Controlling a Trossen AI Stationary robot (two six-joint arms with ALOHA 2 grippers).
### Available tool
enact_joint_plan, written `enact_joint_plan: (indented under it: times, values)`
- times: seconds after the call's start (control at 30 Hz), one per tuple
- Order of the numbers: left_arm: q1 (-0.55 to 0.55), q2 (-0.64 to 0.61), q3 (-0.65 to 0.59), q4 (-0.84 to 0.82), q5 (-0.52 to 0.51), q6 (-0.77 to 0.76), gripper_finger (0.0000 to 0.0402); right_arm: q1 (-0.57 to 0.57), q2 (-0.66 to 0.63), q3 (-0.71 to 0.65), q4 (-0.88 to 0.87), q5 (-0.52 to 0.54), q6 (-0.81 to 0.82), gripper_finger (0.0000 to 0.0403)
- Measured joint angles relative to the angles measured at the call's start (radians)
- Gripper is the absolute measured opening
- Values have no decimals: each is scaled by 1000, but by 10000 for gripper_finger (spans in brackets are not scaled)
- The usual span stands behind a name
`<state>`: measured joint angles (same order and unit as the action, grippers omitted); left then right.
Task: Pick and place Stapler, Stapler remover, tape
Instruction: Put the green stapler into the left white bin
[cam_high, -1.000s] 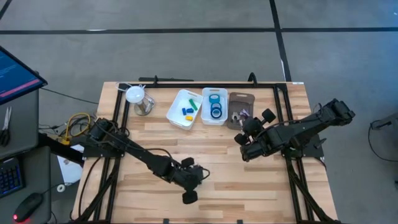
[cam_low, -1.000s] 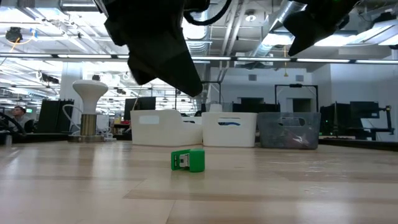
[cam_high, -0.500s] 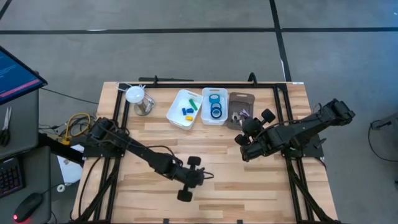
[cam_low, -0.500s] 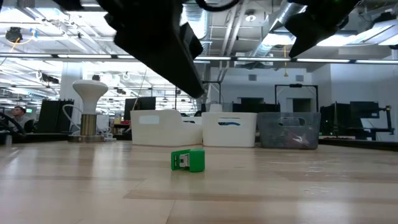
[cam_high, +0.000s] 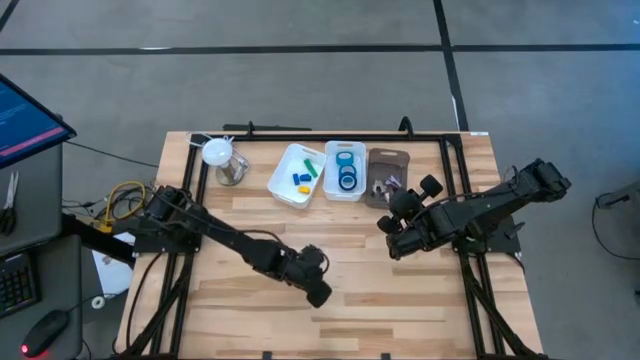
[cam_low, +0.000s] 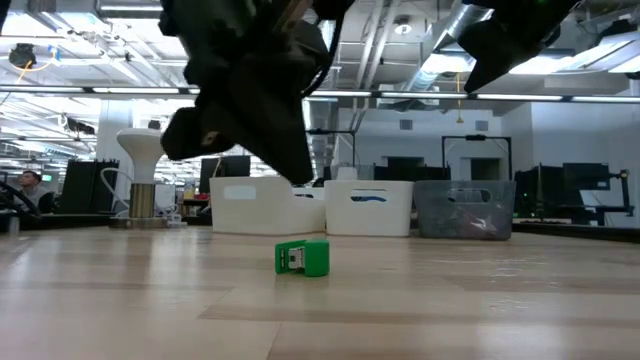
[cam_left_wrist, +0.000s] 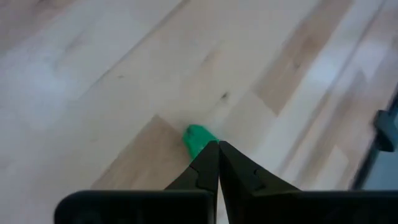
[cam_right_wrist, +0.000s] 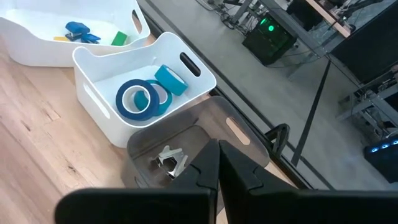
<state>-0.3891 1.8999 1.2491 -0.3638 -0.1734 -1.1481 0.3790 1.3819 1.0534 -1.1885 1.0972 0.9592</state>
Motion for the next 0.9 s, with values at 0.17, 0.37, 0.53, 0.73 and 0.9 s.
enact_joint_plan:
  times: [0.17, 0.37, 0.53, 0.73, 0.9]
  values:
    - [27, 0, -24, -14, 6, 105, 4, 0, 0, 0, 0, -3, 0, 0]
    - [45, 0, -36, 68, 14, 122, 5, 0, 0, 0, 0, -41, 0, 0]
    - [71, 0, -35, 95, 102, 101, 4, 0, 0, 0, 0, -50, 0, 0]
    - [41, 0, -29, 93, 120, 13, 2, 0, 0, 0, 0, -53, 1, 0]
    - [-4, -15, 63, 73, 79, 11, 2, 1, 0, 0, 2, -65, 3, 0]
